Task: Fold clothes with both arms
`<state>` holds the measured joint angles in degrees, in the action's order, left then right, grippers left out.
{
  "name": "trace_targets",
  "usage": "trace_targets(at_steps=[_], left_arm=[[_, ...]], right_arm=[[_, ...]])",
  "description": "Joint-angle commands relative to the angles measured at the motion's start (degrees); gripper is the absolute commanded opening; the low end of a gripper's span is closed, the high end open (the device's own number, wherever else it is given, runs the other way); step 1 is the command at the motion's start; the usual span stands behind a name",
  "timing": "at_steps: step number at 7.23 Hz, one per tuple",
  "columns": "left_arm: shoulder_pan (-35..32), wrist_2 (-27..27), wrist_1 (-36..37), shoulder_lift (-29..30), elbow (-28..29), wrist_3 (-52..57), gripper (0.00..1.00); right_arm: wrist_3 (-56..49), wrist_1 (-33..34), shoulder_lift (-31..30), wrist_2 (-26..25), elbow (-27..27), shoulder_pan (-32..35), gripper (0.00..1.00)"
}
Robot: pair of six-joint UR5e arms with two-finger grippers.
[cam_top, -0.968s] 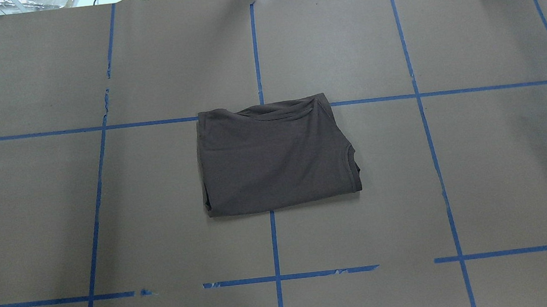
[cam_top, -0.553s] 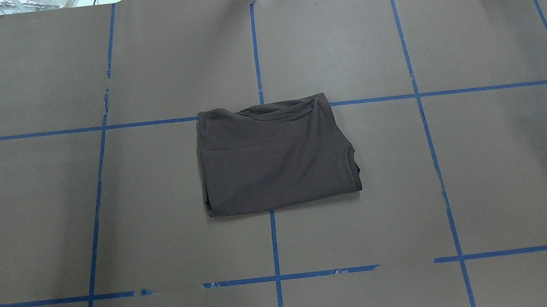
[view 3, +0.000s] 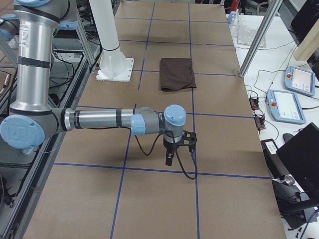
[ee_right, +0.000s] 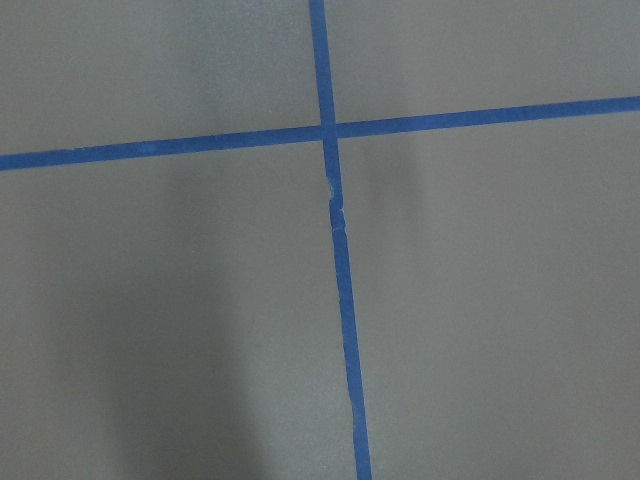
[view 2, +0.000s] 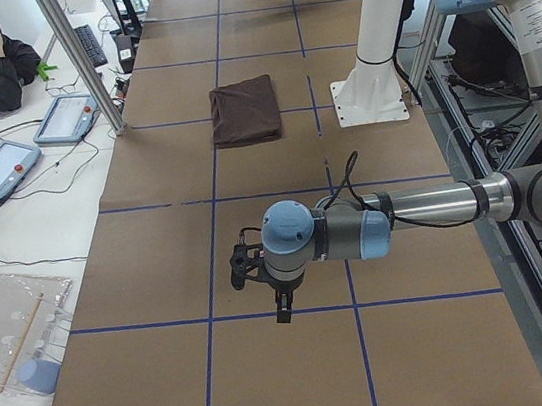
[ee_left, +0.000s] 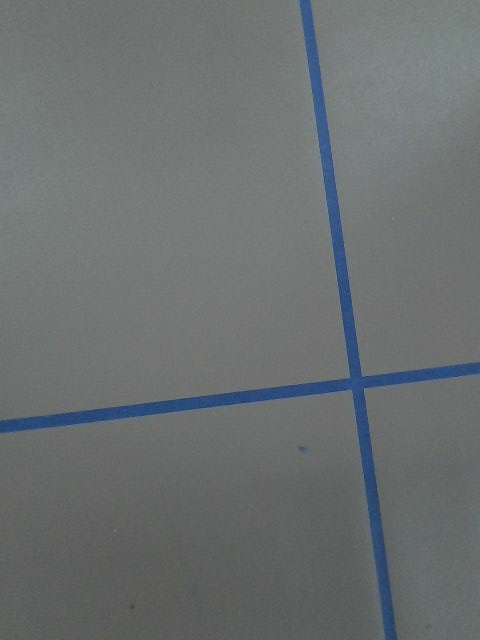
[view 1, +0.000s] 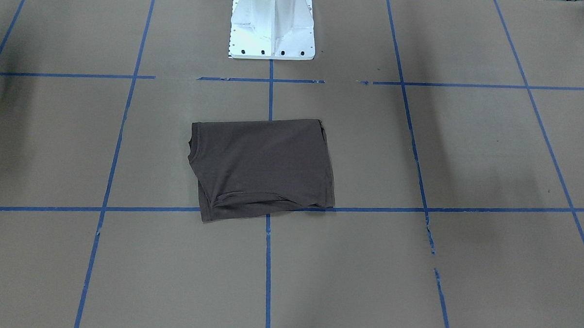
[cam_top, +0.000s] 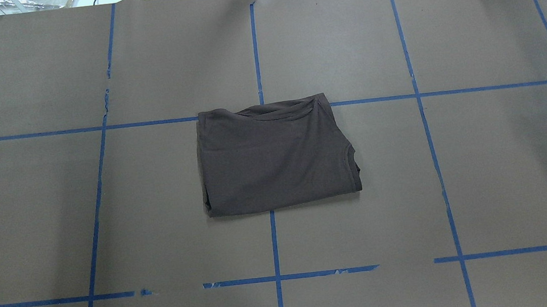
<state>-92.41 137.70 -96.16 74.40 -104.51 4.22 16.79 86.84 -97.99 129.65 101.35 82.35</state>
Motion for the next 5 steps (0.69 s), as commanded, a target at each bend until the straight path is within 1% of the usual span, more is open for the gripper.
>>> trace_targets(at_steps=[1, 5], left_arm=[[0.04, -0.06, 0.01, -0.04, 0.00, 0.00, 1.00], [0.04, -0.24, 0.19, -0.13, 0.09, 0.00, 1.00]], right_arm=[[0.00, 0.00, 0.00, 0.08, 0.07, 0.00, 1.00], [0.00, 0.00, 0.00, 0.08, -0.28, 0.00, 1.00]])
